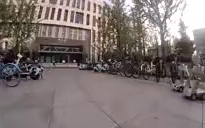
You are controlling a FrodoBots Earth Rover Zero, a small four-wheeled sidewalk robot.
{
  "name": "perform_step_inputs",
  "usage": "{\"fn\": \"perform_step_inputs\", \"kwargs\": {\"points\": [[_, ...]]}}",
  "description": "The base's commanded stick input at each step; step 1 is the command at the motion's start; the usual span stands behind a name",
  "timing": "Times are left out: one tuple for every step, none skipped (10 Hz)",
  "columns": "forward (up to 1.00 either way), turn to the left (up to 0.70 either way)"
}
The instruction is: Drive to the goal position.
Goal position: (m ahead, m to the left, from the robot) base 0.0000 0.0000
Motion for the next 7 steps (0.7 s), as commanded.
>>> {"fn": "perform_step_inputs", "kwargs": {"points": [[0.45, 0.0], [0.45, 0.0], [0.45, 0.0], [0.45, 0.0], [0.45, 0.0], [0.45, 0.0], [0.45, -0.02]]}}
